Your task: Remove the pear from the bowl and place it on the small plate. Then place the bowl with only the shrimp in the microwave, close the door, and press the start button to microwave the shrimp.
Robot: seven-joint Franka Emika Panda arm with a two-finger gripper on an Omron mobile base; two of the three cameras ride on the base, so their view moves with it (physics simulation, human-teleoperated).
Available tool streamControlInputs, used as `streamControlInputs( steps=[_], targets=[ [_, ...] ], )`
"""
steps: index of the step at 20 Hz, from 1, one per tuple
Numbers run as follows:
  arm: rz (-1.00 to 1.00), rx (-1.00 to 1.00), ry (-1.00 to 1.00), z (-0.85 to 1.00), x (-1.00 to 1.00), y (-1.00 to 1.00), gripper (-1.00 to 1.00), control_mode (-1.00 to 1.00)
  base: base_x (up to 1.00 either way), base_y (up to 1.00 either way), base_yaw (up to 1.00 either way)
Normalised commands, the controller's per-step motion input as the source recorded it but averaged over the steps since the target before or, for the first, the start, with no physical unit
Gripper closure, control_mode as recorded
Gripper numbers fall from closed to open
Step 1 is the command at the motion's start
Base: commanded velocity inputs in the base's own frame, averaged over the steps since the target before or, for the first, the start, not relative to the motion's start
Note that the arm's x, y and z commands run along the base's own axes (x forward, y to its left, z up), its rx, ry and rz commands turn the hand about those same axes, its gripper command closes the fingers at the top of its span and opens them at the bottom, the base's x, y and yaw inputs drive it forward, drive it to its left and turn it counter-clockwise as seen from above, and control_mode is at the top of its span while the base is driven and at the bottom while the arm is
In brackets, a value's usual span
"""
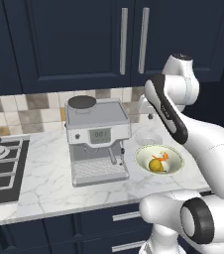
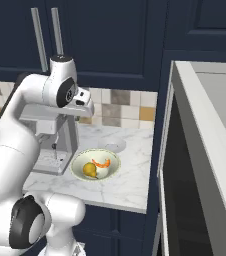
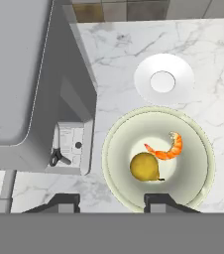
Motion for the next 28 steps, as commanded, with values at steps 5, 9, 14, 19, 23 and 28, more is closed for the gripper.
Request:
streamControlInputs(
  steps=[5, 9, 14, 19, 23, 28],
  targets=[
    [0.00, 0.00, -0.01, -0.13, -0.30, -0.01, -1.00, -1.00, 0.00, 0.00, 0.00],
    [-0.01, 0.00, -0.01, -0.69, -0.46, -0.20, -1.00, -1.00, 0.00, 0.00, 0.00],
    [0.00, 0.00, 0.00, -0.71, -0.22, -0.44, -1.00, -1.00, 0.00, 0.00, 0.00],
    [0.00, 0.00, 0.01, -0.61, -0.07, -0.34, -1.00, -1.00, 0.00, 0.00, 0.00],
    [0.03, -0.03, 0.00, -0.49, 0.00, -0.03, -1.00, -1.00, 0.00, 0.00, 0.00],
    [0.11, -0.01, 0.00, -0.57, 0.00, 0.00, -1.00, -1.00, 0.00, 0.00, 0.00]
  ],
)
